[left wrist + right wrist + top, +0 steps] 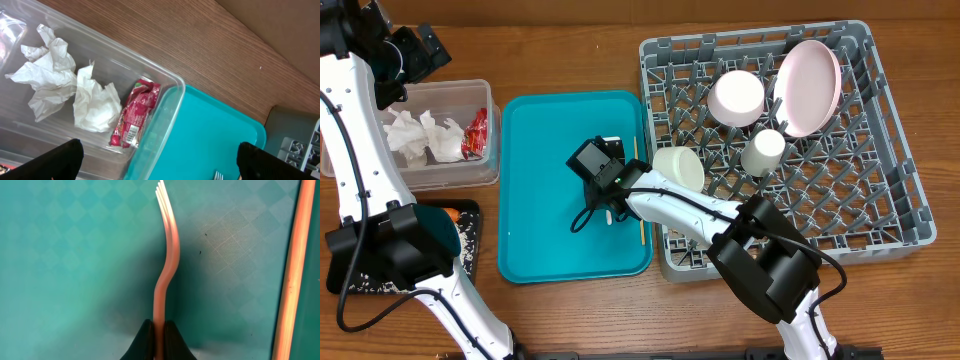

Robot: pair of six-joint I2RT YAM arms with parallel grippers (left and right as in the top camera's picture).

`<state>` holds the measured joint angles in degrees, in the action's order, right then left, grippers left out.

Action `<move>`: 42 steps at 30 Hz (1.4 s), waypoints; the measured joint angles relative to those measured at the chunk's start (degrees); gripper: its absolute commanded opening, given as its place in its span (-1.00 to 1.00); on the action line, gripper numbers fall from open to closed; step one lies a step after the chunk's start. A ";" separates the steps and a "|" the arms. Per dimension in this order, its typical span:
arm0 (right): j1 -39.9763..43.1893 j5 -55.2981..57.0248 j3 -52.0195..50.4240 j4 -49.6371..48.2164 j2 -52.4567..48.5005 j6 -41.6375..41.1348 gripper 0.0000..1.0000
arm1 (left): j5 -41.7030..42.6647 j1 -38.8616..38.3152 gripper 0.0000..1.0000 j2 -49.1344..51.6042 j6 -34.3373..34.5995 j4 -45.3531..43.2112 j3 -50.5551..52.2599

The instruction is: Sort waste into correct bins and load items into the dishwasher

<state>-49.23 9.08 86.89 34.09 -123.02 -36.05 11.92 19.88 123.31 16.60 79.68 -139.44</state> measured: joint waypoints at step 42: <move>25.29 -0.52 -8.66 32.30 29.77 23.45 -0.92 | -0.20 0.00 1.00 0.00 0.02 0.00 0.00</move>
<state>-23.94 8.56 78.24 66.39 -93.25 -12.60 11.73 19.88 123.31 16.62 79.68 -139.44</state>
